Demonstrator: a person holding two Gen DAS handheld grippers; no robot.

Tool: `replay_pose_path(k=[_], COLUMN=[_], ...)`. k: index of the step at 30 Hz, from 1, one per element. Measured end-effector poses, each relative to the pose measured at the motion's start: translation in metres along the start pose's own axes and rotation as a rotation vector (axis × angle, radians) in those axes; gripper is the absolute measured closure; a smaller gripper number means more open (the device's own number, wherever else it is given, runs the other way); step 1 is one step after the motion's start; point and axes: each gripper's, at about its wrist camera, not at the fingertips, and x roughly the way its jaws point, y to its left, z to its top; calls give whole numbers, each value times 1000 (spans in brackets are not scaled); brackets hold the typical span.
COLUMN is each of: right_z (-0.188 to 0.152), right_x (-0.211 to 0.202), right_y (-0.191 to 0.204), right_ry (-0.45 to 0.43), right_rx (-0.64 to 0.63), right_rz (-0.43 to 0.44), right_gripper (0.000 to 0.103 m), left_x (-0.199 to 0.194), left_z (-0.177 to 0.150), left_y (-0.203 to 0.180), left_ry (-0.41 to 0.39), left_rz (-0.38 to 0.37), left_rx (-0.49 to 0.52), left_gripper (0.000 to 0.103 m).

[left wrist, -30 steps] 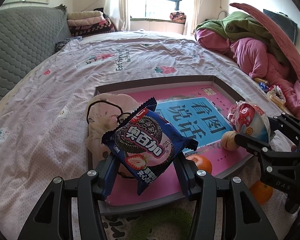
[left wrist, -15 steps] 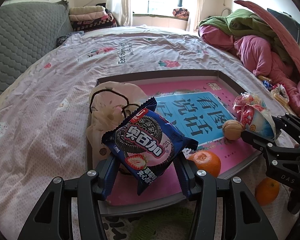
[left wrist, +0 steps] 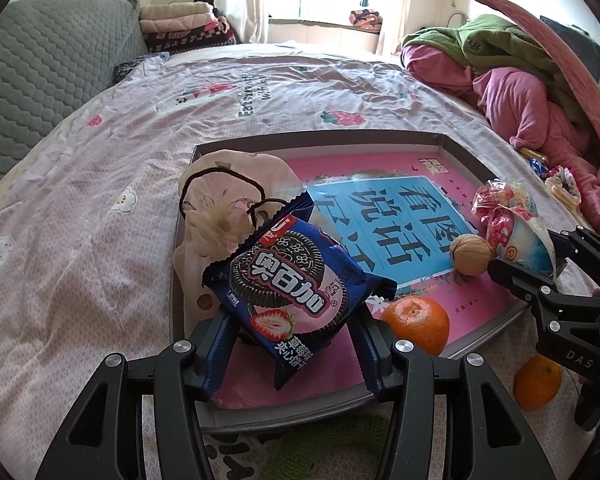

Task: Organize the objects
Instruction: 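Lower the cookie packet and wrapped egg into the grey box with both grippers, then open the left gripper to release the packet while the right gripper releases the egg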

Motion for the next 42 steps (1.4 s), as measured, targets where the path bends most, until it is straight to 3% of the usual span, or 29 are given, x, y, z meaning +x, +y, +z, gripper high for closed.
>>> replay_pose_path(k=[5, 42], right_z=[0, 15], right_x=[-1, -35], right_y=[-1, -1], right_ry=[0, -133], right_rx=[5, 26], right_rz=[-4, 6], right_gripper=[41, 38], left_x=[-5, -54], left_z=[1, 12], left_y=[1, -4], left_ry=[-17, -115], left_rz=[-11, -41], left_rx=[-7, -42], left_gripper=[37, 36])
